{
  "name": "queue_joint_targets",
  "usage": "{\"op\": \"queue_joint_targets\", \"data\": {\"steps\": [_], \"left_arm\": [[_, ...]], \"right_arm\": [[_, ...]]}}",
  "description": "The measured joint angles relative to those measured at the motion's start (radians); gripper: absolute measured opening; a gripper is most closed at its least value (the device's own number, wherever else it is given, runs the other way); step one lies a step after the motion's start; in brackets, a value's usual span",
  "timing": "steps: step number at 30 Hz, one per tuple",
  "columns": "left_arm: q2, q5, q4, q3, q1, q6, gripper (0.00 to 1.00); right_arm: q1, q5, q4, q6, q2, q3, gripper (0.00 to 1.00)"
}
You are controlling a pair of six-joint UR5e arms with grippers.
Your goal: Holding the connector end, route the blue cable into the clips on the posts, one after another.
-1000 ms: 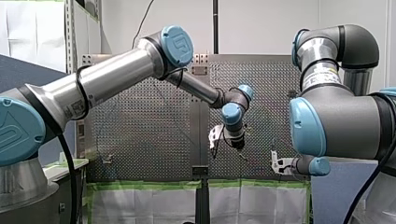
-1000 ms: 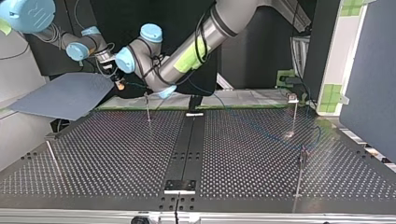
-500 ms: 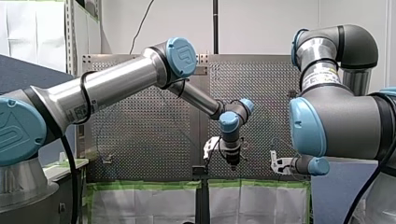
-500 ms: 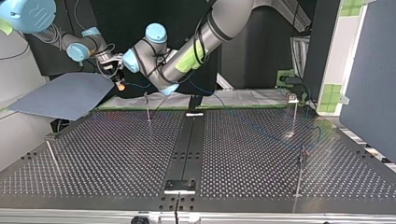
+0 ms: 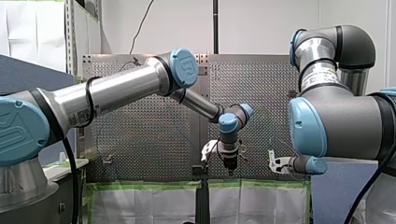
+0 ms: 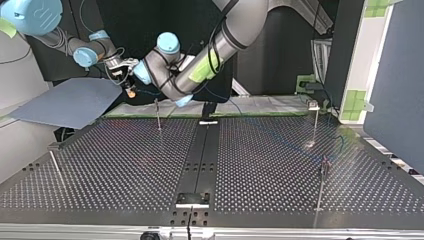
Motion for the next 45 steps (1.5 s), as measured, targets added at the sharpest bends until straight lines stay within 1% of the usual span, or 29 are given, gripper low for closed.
{"op": "queue_joint_targets", "data": {"steps": [4, 15, 20, 22, 25, 32, 39, 45], "left_arm": [[-0.004, 0.003, -0.031, 0.036, 0.008, -0.009, 1.0], [-0.008, 0.011, -0.008, 0.058, 0.034, -0.017, 1.0], [-0.042, 0.033, -0.017, 0.096, 0.035, -0.023, 1.0], [-0.062, 0.038, -0.021, 0.117, 0.033, -0.025, 1.0], [-0.078, 0.041, -0.023, 0.138, 0.036, -0.029, 1.0], [-0.093, 0.043, -0.022, 0.147, 0.047, -0.034, 1.0], [-0.138, 0.047, -0.02, 0.148, 0.049, -0.034, 1.0], [-0.157, 0.05, 0.004, 0.148, 0.054, -0.039, 1.0]], "right_arm": [[0.001, 0.0, -0.001, 0.0, 0.0, -0.002, 0.0], [0.004, 0.001, 0.001, 0.0, 0.0, -0.005, 0.0], [0.005, 0.001, 0.001, 0.003, 0.0, -0.007, 0.0], [0.006, 0.001, 0.001, 0.005, 0.0, -0.008, 0.0], [0.006, 0.001, 0.001, 0.006, 0.0, -0.009, 0.0], [0.005, 0.001, 0.002, 0.008, 0.0, -0.011, 0.0], [0.008, 0.001, 0.001, 0.009, 0.0, -0.012, 0.0], [0.008, 0.001, 0.002, 0.009, 0.0, -0.012, 0.0]]}}
